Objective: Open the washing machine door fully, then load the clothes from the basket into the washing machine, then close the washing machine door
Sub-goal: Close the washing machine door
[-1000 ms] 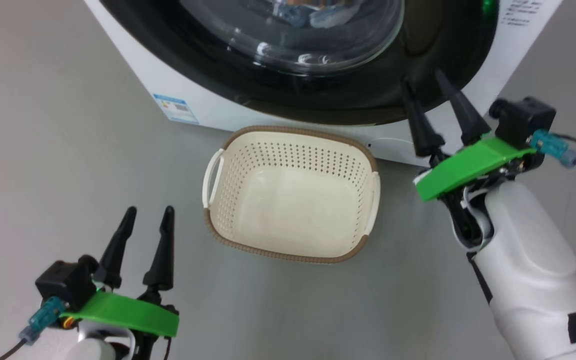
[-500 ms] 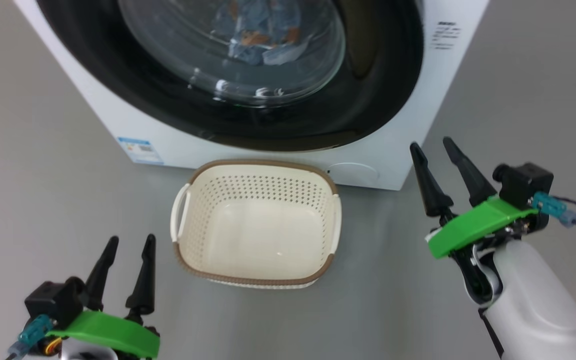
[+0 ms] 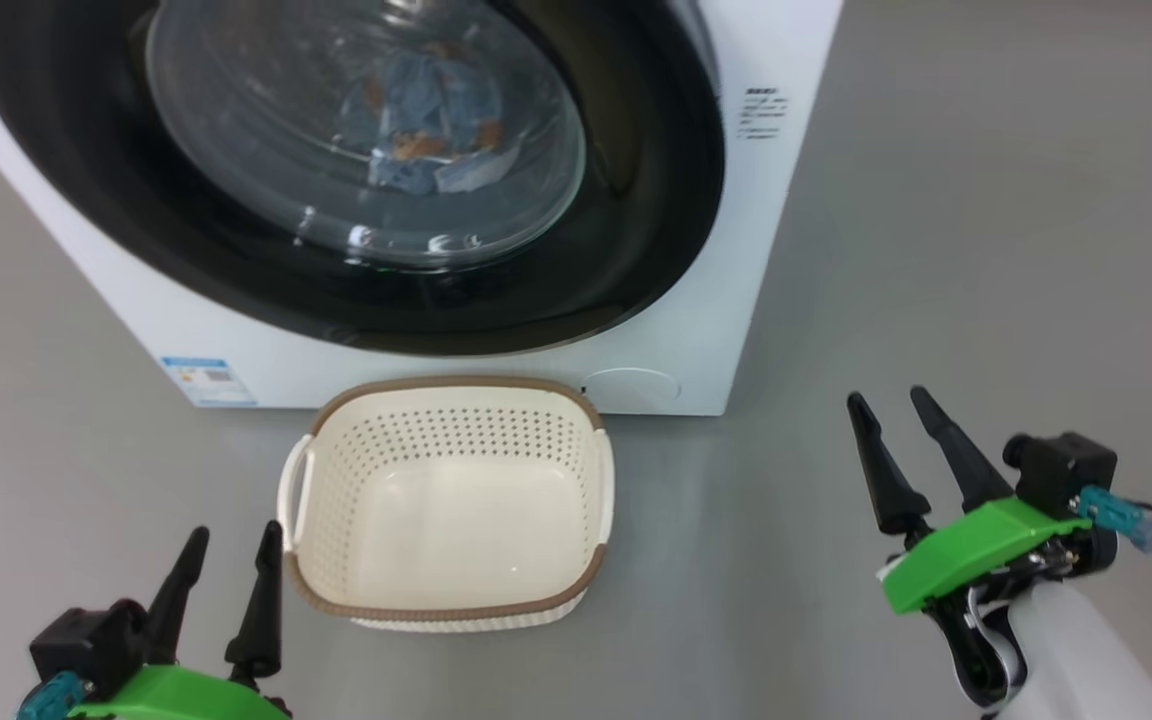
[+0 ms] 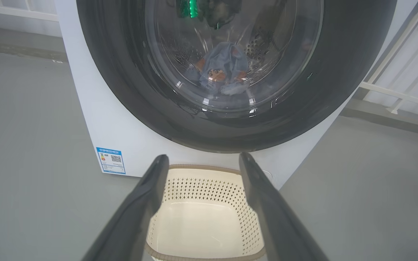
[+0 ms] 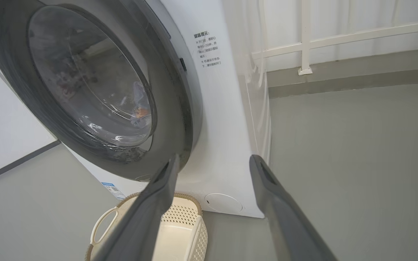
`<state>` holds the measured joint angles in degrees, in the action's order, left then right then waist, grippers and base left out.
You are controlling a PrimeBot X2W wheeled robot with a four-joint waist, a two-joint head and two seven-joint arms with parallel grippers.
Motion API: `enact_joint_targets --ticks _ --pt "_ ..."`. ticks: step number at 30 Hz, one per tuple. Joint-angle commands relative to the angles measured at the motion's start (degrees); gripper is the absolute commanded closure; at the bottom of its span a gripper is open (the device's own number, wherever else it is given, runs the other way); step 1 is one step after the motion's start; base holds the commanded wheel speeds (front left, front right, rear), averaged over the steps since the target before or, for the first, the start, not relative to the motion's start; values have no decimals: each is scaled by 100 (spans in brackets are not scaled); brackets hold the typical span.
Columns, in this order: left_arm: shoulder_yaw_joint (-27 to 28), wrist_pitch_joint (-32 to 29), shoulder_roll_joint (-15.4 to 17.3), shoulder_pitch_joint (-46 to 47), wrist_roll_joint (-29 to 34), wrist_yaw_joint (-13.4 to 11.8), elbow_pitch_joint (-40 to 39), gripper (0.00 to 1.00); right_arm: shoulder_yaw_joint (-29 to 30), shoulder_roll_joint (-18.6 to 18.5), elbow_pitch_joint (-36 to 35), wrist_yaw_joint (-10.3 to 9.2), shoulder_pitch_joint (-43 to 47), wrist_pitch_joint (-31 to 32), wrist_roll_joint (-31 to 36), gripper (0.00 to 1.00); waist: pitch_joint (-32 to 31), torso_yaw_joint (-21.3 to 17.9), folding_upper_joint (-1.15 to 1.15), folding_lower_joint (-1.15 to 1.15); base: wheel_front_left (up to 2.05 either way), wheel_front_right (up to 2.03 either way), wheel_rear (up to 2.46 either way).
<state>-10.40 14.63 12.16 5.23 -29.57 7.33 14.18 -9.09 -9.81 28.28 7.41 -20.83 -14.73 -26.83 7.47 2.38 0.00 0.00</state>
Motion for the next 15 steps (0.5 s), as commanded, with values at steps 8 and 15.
enact_joint_targets --ticks 8,15 --pt "322 37 154 -146 155 15 -40 0 138 -46 -217 8 455 -27 -54 0 -243 -392 0 0 0 0 0" --pt "358 37 127 -244 211 15 11 0 305 -110 -271 8 721 -27 -59 0 -325 -491 0 0 0 0 0"
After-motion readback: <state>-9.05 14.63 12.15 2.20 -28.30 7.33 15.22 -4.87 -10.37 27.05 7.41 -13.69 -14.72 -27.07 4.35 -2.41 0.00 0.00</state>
